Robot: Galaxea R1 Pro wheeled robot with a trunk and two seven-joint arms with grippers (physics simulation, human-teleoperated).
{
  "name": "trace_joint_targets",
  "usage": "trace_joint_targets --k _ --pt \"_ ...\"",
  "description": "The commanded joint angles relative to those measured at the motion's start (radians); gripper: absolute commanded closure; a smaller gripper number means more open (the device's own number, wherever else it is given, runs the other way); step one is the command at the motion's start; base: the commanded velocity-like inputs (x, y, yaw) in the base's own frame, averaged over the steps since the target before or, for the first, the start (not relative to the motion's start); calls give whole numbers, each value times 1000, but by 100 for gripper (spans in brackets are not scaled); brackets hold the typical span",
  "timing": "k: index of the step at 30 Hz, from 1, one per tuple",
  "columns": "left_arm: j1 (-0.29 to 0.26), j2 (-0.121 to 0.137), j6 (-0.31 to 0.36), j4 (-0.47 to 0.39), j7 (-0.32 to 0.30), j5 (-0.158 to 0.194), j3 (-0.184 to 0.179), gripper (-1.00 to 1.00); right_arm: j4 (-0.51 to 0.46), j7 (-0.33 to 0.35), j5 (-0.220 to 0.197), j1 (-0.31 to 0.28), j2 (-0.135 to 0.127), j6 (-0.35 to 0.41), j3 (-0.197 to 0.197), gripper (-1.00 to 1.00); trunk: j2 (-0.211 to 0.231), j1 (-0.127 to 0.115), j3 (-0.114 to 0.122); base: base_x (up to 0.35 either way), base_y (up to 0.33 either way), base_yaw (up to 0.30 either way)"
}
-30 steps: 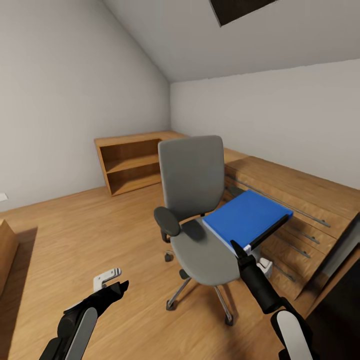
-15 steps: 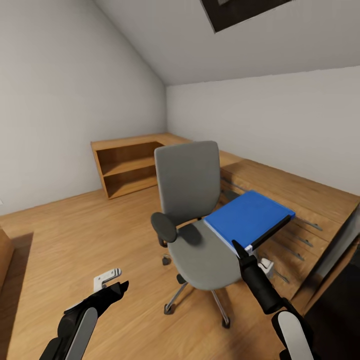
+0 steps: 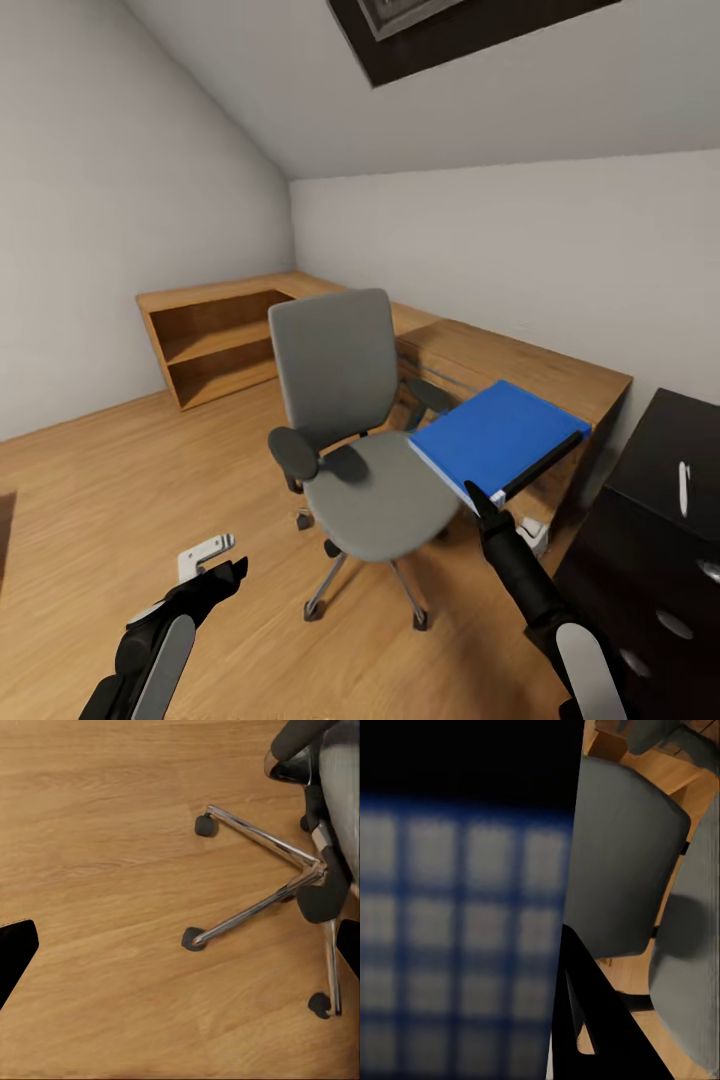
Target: In the bedroom, organize the workspace by keeping the computer under the desk, ensuring the monitor is on the desk, placing the keyboard on the desk next to the monitor, placing the mouse on the desk next to the keyboard, moving the folder from the swivel chair onto the desk next to the mouse, stacking the notebook on top of the folder with the pen on top of the notebook, and positioning the swivel chair next to the desk.
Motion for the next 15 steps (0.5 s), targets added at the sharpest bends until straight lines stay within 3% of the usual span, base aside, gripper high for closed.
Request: trace_joint_targets --k 1,12,15 --pt "0 0 3 -2 8 11 1 -100 0 2 -6 -1 1 8 -3 100 7 -5 3 -333 0 -250" --pt "0 1 3 -2 7 15 3 -100 -1 1 -7 -1 1 7 -27 100 84 -47 38 -334 0 -276" --pt "0 1 5 -2 6 16 4 -100 -1 1 -8 -1 1 7 -34 100 105 -58 47 -150 0 -292"
